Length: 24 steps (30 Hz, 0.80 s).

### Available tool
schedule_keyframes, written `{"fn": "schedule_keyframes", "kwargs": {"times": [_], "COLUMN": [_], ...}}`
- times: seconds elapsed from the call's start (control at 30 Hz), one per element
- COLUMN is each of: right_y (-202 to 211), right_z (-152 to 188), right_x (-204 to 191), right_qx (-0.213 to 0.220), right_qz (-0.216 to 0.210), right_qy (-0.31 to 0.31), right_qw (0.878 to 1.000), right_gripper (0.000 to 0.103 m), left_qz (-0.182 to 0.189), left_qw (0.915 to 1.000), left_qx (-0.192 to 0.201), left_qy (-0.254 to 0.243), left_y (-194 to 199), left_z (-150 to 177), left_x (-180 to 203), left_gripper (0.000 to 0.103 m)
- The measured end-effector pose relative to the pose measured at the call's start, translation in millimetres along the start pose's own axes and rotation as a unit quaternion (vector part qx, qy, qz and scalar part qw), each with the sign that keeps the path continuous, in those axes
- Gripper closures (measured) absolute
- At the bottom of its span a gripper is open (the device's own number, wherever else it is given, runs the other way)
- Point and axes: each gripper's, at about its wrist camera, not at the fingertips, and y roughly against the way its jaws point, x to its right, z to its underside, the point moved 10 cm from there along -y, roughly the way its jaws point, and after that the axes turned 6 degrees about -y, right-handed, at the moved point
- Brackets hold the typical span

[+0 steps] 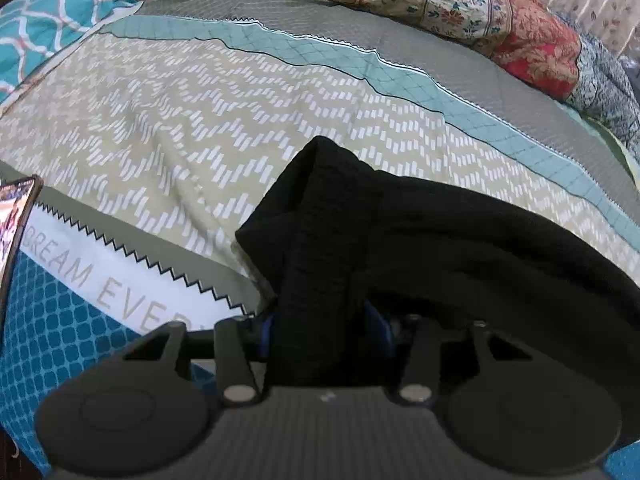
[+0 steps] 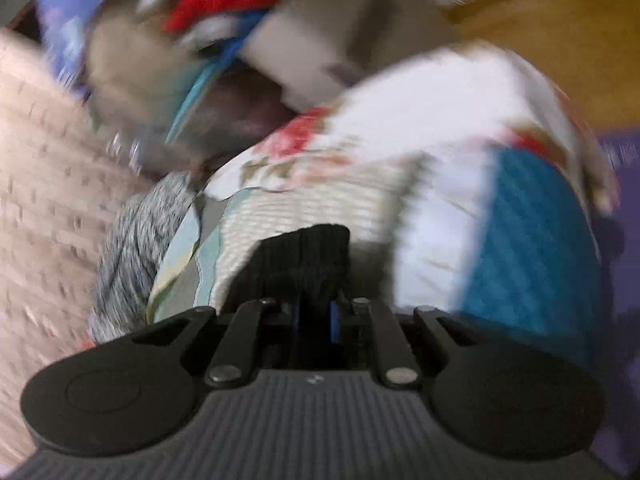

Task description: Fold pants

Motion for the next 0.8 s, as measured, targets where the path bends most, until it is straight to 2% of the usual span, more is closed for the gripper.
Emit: {"fn": "schedule_keyframes", "kwargs": {"times": [0.03, 0.1, 0.13, 0.17, 0.23, 0.3, 0.37, 0.43, 0.53, 0.57, 0.6, 0.63, 0.67, 0.7, 0.73, 0.8], "right_y": [3, 6, 7, 8, 1, 6, 16, 28, 33, 30, 26, 21, 17, 13, 12, 12], "right_z": [2, 4, 5, 7, 5, 2, -7, -5, 19, 30, 39, 46, 50, 49, 45, 37], "right_x": [3, 4, 2, -2, -12, -22, -32, -45, -71, -80, -85, -86, -84, -78, -70, -55], "right_qx": [-0.001, 0.003, 0.008, 0.011, 0.016, 0.056, 0.113, 0.151, 0.136, 0.124, 0.108, 0.091, 0.082, 0.082, 0.086, 0.087], "right_qz": [0.0, 0.0, 0.006, 0.009, 0.007, 0.038, 0.069, 0.073, 0.032, 0.025, 0.019, 0.015, 0.018, 0.034, 0.049, 0.057], "right_qy": [-0.005, -0.011, -0.007, 0.002, 0.018, 0.054, 0.094, 0.116, 0.182, 0.21, 0.23, 0.24, 0.238, 0.227, 0.21, 0.168], "right_qw": [1.0, 1.0, 1.0, 1.0, 1.0, 0.996, 0.987, 0.979, 0.973, 0.969, 0.967, 0.966, 0.968, 0.97, 0.973, 0.98], "right_gripper": [0.087, 0.08, 0.073, 0.058, 0.04, 0.038, 0.038, 0.036, 0.036, 0.036, 0.037, 0.037, 0.037, 0.037, 0.037, 0.037], "left_qz": [-0.003, -0.013, -0.012, -0.005, 0.011, 0.02, 0.03, 0.048, 0.061, 0.061, 0.062, 0.058, 0.047, 0.022, 0.002, -0.054], "left_qw": [1.0, 0.9998, 0.9997, 0.9996, 0.9992, 0.9993, 0.9992, 0.9985, 0.9978, 0.9979, 0.9978, 0.9981, 0.9987, 0.9996, 0.9995, 0.9937], "left_qx": [-0.003, -0.013, -0.017, -0.021, -0.027, -0.023, -0.023, -0.022, -0.018, -0.018, -0.019, -0.021, -0.02, -0.014, -0.005, 0.02], "left_qy": [0.0, 0.007, 0.012, 0.019, 0.028, 0.021, 0.014, 0.016, 0.017, 0.016, 0.014, 0.01, 0.005, -0.009, -0.031, -0.096], "left_y": [-1, -5, -7, -10, -10, -6, -3, 2, 4, 3, 0, -3, -7, -10, -13, -19], "left_z": [0, 0, 1, 2, 5, 8, 11, 14, 14, 14, 15, 15, 16, 15, 13, 11], "left_x": [-1, -5, -7, -9, -9, -4, -3, -2, -2, -1, 0, 2, 3, 2, 4, 8], "left_gripper": [0.047, 0.019, 0.015, 0.011, 0.011, 0.011, 0.01, 0.01, 0.01, 0.011, 0.017, 0.022, 0.036, 0.041, 0.041, 0.037]}}
